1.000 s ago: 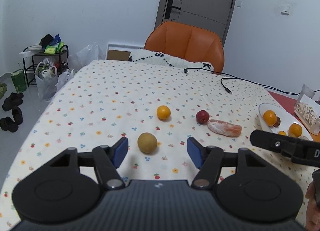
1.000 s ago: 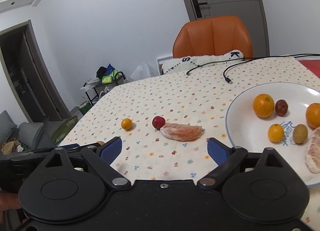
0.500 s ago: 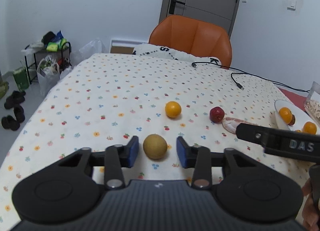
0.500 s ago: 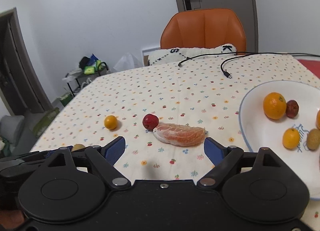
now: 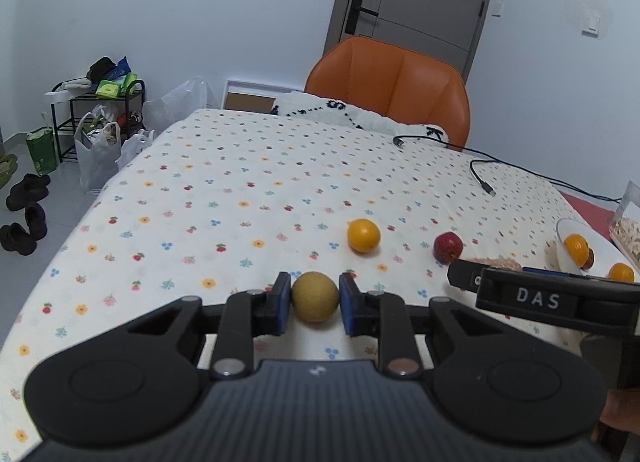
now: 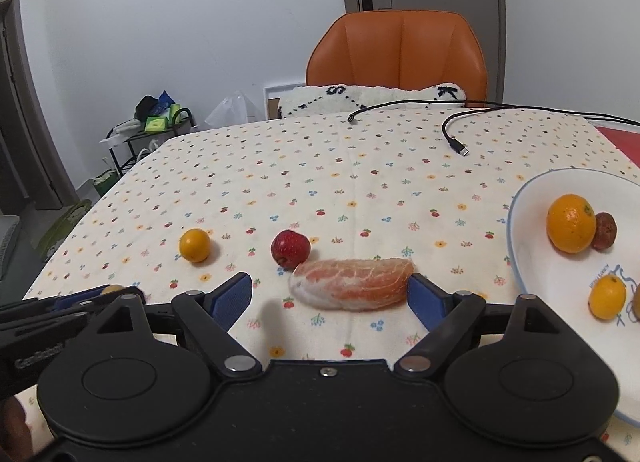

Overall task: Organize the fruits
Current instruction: 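Grasp the brown kiwi with the left tool while the right tool grasps a pink pomelo segment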

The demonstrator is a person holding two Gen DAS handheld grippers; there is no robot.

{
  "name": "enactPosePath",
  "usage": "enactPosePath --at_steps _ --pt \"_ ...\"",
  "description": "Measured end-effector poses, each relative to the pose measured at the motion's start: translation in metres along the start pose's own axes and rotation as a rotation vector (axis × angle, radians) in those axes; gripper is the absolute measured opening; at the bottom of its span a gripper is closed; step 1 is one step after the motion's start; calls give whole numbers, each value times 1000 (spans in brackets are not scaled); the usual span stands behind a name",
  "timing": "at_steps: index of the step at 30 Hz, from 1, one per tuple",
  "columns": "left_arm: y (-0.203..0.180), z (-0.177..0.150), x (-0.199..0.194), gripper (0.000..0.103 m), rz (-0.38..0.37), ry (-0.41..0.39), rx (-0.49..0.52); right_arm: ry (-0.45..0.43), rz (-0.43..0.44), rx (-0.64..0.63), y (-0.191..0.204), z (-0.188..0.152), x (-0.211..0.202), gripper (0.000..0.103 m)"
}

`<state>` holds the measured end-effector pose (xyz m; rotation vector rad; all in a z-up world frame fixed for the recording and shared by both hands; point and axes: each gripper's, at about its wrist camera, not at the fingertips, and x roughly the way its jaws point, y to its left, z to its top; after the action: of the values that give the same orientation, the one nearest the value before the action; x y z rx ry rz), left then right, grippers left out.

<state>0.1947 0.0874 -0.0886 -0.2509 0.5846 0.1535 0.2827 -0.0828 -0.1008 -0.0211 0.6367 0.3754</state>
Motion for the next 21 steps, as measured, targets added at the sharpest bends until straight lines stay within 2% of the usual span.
enactPosePath --at_steps 6,10,12,13,14,17,21 --pt "5 2 -3 24 4 -10 -11 8 -46 -26 4 4 11 79" --pt "7 2 -6 24 0 -11 -14 4 -75 -40 4 5 11 61" --pt "6 2 -7 24 -2 -15 -16 6 -66 -40 3 5 9 58" --pt "7 2 -9 24 -3 -17 -18 2 -69 -45 3 5 7 45" --pt "6 3 -9 24 -3 -19 -19 -3 -69 -49 3 5 5 37" --pt "4 3 -13 24 -6 -23 -16 0 -44 -51 0 4 -1 31" --pt "1 3 -18 24 -10 -27 -13 5 3 -37 -6 -1 -10 29"
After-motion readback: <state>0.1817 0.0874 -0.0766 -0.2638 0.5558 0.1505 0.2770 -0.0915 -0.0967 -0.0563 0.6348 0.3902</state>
